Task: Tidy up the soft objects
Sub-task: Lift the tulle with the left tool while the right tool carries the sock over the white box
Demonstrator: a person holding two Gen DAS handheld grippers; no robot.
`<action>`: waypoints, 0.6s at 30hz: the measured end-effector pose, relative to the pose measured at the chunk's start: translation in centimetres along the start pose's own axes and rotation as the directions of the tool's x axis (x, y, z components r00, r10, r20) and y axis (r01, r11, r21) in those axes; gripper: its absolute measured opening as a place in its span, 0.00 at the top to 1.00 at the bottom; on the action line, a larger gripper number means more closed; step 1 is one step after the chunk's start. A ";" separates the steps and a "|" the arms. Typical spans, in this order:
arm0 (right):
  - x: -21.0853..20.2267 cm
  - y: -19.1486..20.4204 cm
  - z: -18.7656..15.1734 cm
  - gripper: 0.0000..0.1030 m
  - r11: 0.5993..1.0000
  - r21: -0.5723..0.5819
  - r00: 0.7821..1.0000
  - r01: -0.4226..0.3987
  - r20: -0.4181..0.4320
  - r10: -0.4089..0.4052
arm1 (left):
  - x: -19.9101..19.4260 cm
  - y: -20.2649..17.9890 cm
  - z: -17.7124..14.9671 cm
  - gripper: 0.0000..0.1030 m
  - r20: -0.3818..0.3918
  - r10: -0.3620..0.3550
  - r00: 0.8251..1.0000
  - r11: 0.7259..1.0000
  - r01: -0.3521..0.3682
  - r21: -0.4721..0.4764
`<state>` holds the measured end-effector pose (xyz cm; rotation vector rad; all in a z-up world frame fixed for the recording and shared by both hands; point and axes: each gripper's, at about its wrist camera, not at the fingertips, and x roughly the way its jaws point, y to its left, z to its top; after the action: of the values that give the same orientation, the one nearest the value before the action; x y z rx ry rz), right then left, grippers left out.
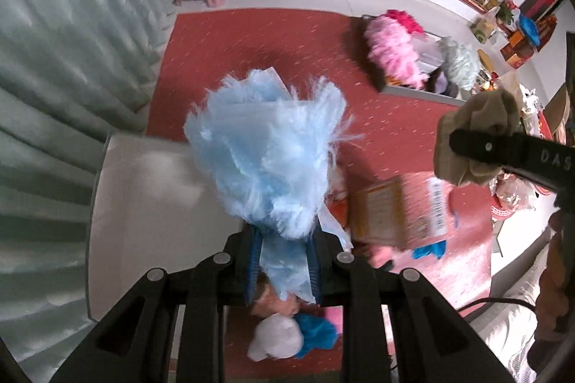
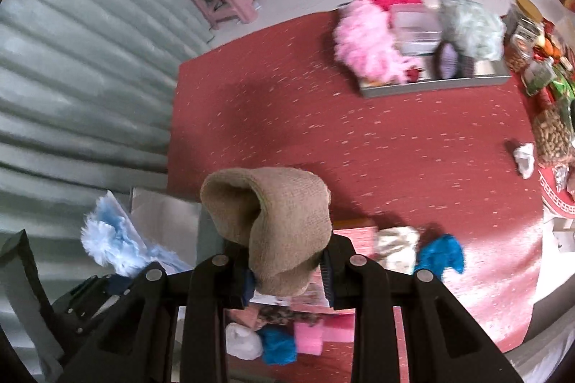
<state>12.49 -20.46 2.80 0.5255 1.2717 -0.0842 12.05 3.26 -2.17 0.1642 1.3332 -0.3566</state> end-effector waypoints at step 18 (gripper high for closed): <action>6.7 13.5 -1.4 0.71 0.983 -0.182 0.992 0.018 -0.122 -0.040 | 1.8 13.1 -2.0 0.76 -0.039 0.010 0.999 0.987 -0.016 -0.158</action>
<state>18.00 -6.48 0.75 0.3605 1.3947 0.0402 15.09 15.87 -5.54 0.0470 1.3917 -0.2360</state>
